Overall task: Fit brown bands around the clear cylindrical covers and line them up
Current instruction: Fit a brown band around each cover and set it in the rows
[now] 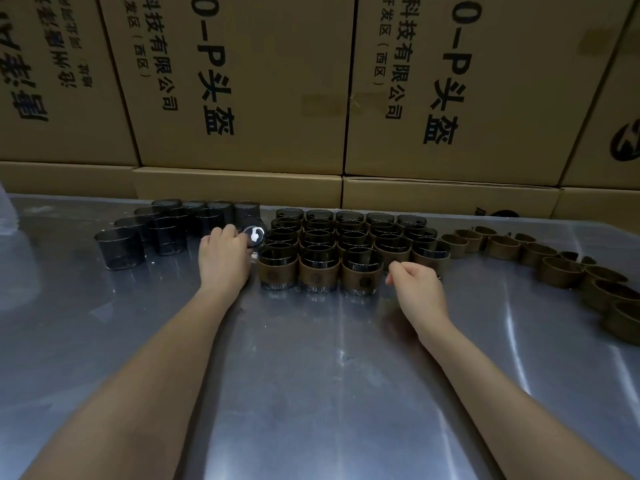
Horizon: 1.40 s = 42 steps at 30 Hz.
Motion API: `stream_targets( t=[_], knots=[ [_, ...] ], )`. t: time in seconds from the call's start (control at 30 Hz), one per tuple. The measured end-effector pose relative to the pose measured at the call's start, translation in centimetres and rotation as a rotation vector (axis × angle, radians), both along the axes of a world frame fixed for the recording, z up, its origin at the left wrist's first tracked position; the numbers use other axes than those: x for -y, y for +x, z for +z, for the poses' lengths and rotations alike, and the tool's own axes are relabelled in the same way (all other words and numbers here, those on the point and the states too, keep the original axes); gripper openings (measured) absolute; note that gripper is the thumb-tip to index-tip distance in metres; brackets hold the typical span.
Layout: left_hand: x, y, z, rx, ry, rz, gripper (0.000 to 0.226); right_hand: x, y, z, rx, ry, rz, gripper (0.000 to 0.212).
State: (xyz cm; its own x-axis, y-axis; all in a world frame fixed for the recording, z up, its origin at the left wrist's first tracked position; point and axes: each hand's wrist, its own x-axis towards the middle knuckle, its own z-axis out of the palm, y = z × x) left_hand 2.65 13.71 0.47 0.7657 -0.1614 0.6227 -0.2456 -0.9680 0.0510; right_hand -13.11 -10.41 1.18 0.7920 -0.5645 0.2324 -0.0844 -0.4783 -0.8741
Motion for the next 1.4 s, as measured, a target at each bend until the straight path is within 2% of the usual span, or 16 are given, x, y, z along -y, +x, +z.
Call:
stream_targets(
  t=[0.23, 0.3, 0.4, 0.5, 0.57, 0.6, 0.67, 0.73, 0.9, 1.03, 1.13, 1.2, 1.4],
  knots=[
    [-2.1, -7.3, 0.2, 0.07, -0.168, -0.012, 0.021, -0.7, -1.6, 0.3, 0.058, 0.04, -0.056, 0.036],
    [-2.5, -9.6, 0.5, 0.139, -0.24, -0.084, 0.017, -1.0, -2.3, 0.2, 0.049, 0.025, -0.069, 0.036],
    [-2.4, -13.1, 1.0, 0.215, -0.361, -0.247, 0.029, -1.5, -3.9, -0.2, 0.002, -0.099, -0.021, 0.036],
    [-1.3, -15.7, 1.2, 0.231, -0.333, -0.399, 0.031, -2.7, -6.1, -0.7, -0.066, -0.374, 0.129, 0.034],
    [-0.1, -16.8, 1.2, 0.24, -0.285, -0.491, 0.032, -3.9, -7.4, -0.8, -0.059, -0.452, 0.294, 0.027],
    [0.6, -17.4, 1.1, 0.25, -0.269, -0.535, 0.031, -4.4, -7.9, -0.9, -0.063, -0.481, 0.377, 0.035],
    [1.9, -18.3, 1.0, 0.269, -0.263, -0.615, 0.029, -5.1, -8.4, -1.0, -0.065, -0.564, 0.496, 0.069],
    [3.3, -19.2, 0.8, 0.279, -0.249, -0.699, 0.028, -5.3, -8.5, -0.8, -0.036, -0.556, 0.532, 0.082],
    [5.1, -20.4, 0.8, 0.291, -0.142, -0.832, 0.029, -4.7, -8.3, -0.5, -0.01, -0.438, 0.549, 0.056],
    [4.7, -20.0, 1.1, 0.187, -0.321, -0.857, 0.028, -4.3, -8.0, -0.6, 0.08, -0.253, 0.585, 0.054],
    [4.5, -20.0, 1.3, -0.132, -0.456, -0.889, 0.059, -4.0, -7.7, -0.8, 0.163, -0.135, 0.604, 0.057],
    [4.7, -20.3, 1.5, -0.312, -0.569, -0.899, 0.066, -4.0, -7.6, -0.9, 0.19, -0.111, 0.596, 0.057],
    [5.8, -21.3, 1.5, -0.371, -0.946, -0.859, 0.046, -4.4, -8.1, -0.6, 0.208, -0.212, 0.572, 0.056]
  ],
)
